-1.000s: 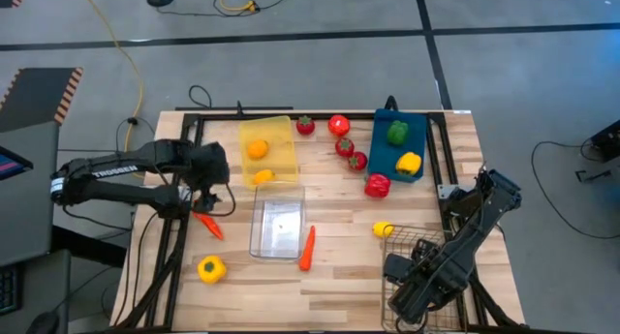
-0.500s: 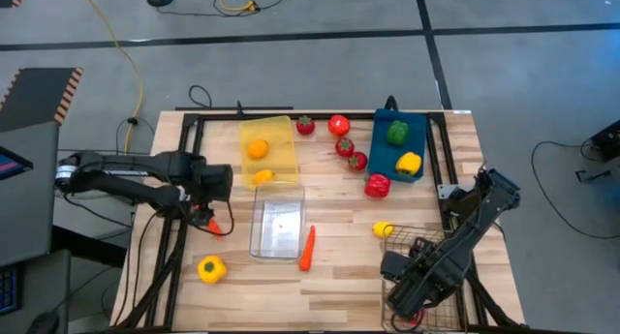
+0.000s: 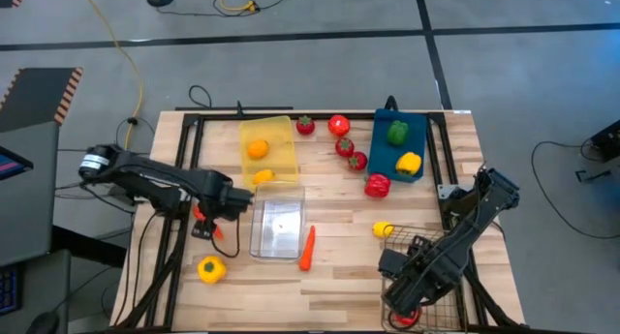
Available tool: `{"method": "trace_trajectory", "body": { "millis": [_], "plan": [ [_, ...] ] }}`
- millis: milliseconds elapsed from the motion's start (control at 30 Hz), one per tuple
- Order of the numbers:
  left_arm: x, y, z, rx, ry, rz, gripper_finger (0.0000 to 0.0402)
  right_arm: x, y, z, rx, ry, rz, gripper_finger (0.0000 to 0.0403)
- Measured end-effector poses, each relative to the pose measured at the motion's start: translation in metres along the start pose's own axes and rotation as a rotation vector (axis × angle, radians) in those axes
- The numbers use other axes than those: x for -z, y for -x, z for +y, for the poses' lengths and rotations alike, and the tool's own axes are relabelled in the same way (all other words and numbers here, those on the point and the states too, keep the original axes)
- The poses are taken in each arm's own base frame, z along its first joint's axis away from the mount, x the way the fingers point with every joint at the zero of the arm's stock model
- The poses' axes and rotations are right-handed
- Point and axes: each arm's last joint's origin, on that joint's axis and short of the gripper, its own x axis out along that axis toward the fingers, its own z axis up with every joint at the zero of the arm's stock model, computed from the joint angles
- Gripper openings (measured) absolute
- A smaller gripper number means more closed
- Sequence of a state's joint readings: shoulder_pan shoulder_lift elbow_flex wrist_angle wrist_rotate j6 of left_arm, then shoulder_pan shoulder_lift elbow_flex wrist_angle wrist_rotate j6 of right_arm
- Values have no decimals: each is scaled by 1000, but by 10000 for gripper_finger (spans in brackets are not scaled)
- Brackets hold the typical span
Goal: Sort produce into baskets
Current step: Put the left orange carrot into the transparent bin
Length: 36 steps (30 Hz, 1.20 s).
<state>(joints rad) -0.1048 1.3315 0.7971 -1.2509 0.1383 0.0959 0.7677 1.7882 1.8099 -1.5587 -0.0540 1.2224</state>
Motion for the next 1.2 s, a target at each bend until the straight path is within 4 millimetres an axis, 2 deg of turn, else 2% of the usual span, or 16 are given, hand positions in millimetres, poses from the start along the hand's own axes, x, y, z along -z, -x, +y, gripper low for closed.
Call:
{"method": "trace_trajectory", "body": {
  "millis": [533, 1033, 1200],
  "plan": [
    [-26, -40, -6, -74, -24, 273, 281, 5, 0, 2, -3, 19, -3, 393],
    [-28, -45, -5, -100, -17, 307, 280, 7, 0, 9, -62, 34, -23, 393],
    [-28, -45, -5, -98, -17, 307, 253, 7, 0, 11, -76, 35, -28, 393]
  ]
}}
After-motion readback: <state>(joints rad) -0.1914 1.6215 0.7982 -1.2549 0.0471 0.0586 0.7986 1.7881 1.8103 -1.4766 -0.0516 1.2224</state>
